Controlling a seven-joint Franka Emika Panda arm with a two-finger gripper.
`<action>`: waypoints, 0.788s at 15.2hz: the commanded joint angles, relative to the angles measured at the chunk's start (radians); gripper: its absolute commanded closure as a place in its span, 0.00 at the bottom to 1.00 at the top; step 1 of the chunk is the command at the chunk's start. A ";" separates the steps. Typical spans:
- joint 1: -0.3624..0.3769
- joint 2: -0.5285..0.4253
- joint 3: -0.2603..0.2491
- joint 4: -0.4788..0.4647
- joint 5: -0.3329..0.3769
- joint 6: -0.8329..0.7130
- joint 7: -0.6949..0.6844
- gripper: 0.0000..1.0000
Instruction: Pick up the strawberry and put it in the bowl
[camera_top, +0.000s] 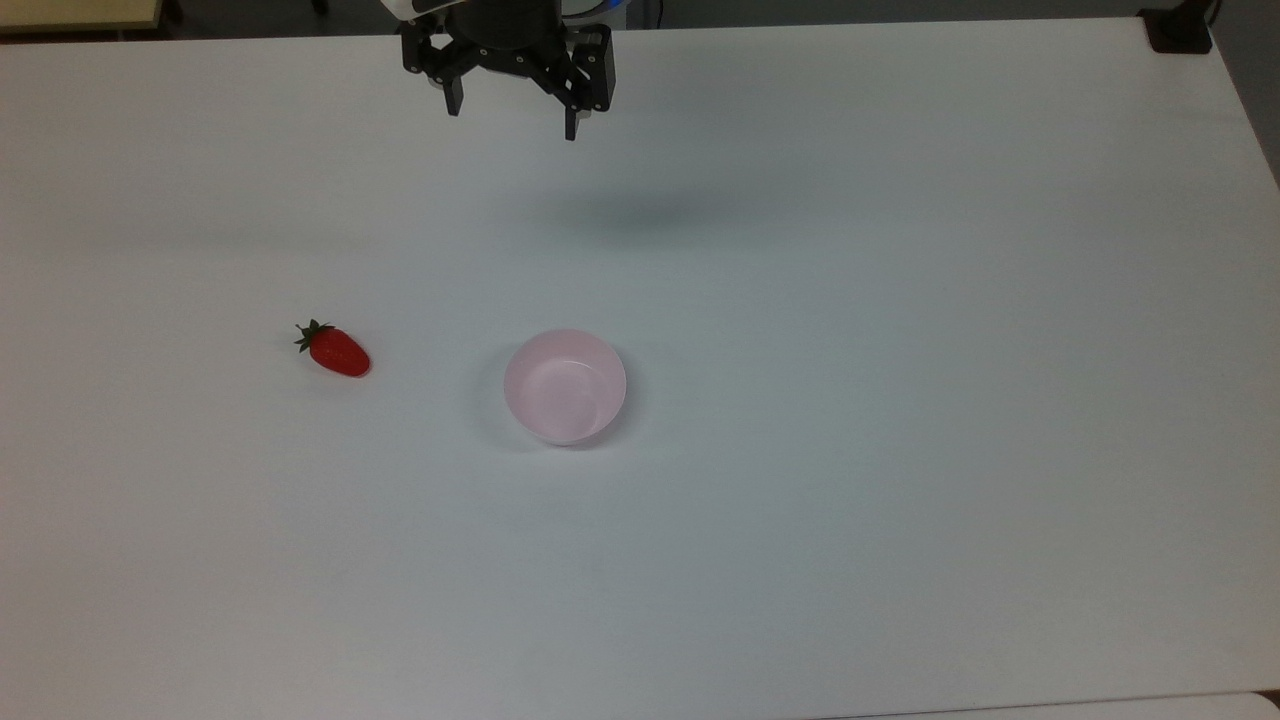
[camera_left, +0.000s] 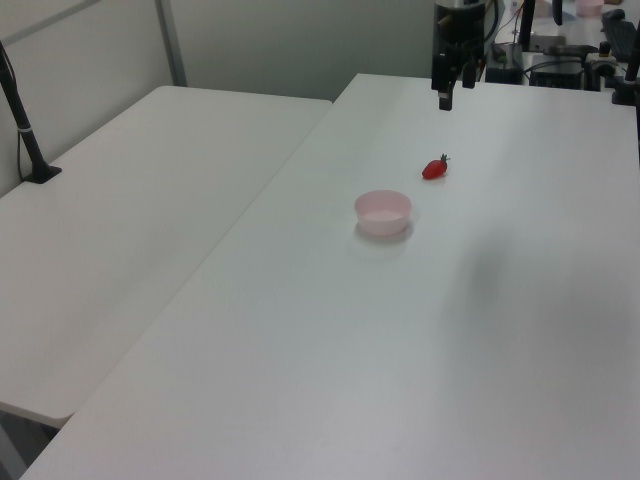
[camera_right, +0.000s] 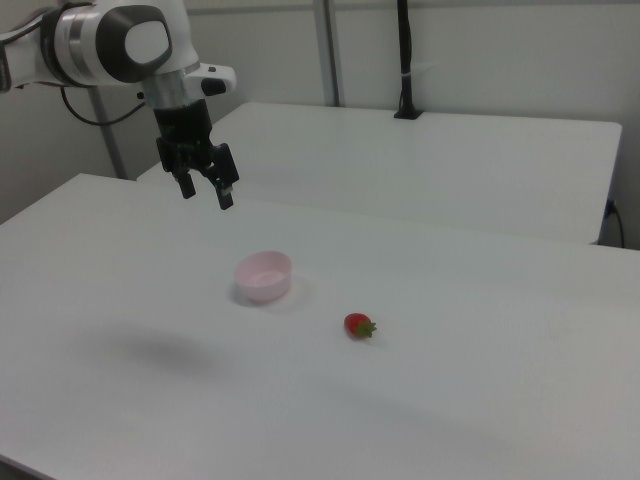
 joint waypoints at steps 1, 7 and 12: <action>-0.045 -0.016 -0.004 -0.024 0.020 0.025 -0.228 0.00; -0.157 0.081 -0.004 0.019 0.034 0.076 -0.575 0.00; -0.246 0.221 -0.006 0.025 0.048 0.247 -0.771 0.00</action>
